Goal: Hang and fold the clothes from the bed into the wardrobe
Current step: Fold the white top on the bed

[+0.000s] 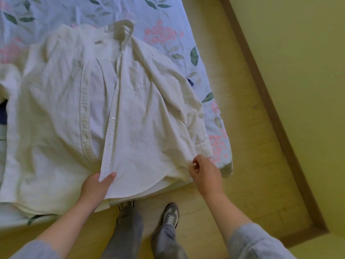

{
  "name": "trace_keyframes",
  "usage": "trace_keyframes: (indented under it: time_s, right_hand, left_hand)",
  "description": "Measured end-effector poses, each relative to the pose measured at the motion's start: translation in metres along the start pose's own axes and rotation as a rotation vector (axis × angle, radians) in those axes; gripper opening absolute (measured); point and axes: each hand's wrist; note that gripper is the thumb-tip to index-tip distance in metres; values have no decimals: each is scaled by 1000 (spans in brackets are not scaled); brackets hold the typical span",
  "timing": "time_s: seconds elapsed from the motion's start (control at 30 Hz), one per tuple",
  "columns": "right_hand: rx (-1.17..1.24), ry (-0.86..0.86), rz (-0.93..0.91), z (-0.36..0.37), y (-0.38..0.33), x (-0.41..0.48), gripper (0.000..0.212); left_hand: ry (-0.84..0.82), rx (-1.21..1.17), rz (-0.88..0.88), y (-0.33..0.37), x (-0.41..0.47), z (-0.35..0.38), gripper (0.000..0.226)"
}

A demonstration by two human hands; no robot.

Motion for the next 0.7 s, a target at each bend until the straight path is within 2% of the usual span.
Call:
trace_keyframes:
  time_s: [0.13, 0.17, 0.27, 0.3, 0.4, 0.47, 0.53, 0.6, 0.7]
  right_hand:
    - [7, -34, 171, 25, -16, 5, 41]
    - [-9, -38, 210, 30, -20, 10, 40]
    - [41, -25, 244, 33, -19, 24, 13]
    - [91, -20, 229, 30, -15, 26, 10]
    - [359, 62, 244, 11, 4, 20, 16]
    - [580, 102, 377, -1, 25, 9, 19]
    - [705, 38, 519, -6, 42, -2, 16]
    - [702, -43, 579, 0, 49, -6, 15]
    - [599, -75, 542, 12, 44, 2, 18]
  left_hand:
    - [4, -12, 2, 0, -1, 6, 14]
    - [7, -14, 6, 1, 0, 7, 13]
    - [8, -13, 12, -1, 0, 9, 12]
    - [8, -12, 15, -1, 0, 9, 12]
    - [12, 8, 46, -4, 0, 10, 12]
    - [-13, 65, 78, -7, -2, 15, 10]
    - [-65, 157, 79, -14, -4, 26, 12]
    - [-82, 242, 34, -23, -5, 36, 18]
    - [-29, 297, -7, -30, -4, 43, 16]
Point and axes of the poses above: each hand's wrist, its own x-axis towards the middle knuckle, its own z-axis out of the palm, y = z × x, and after that the axes turned 1 degree about -z, right-handed
